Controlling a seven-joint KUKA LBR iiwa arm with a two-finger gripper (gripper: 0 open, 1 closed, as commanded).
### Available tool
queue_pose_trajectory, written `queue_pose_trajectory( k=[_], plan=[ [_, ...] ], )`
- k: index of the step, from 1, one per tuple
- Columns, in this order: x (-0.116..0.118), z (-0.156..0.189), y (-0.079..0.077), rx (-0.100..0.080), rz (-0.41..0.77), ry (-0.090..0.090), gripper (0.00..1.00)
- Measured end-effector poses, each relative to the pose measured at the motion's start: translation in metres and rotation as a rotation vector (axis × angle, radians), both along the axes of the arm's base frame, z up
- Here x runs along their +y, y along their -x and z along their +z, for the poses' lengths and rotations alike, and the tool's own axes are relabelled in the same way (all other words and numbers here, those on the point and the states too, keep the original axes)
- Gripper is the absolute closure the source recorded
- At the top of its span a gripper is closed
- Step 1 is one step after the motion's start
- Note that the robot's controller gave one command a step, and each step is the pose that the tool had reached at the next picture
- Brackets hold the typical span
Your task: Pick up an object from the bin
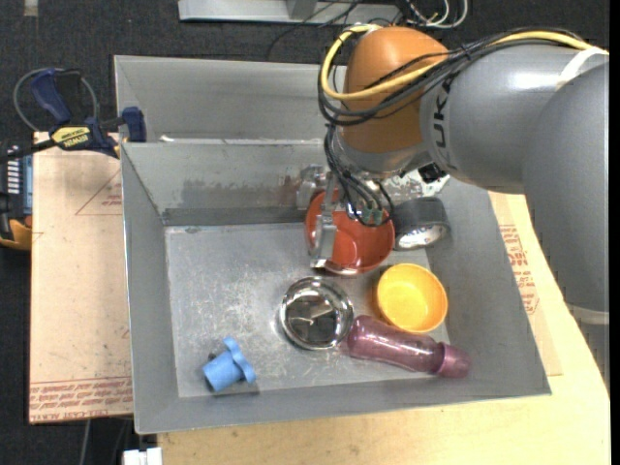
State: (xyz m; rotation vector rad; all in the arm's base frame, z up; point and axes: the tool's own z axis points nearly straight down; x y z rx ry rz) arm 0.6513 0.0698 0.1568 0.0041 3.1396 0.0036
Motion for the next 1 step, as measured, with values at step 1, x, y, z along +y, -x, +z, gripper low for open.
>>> queue_pose_trajectory(
  k=[1],
  plan=[
    [0.0, 0.0, 0.0, 0.0, 0.0, 0.0, 0.0]
  ],
)
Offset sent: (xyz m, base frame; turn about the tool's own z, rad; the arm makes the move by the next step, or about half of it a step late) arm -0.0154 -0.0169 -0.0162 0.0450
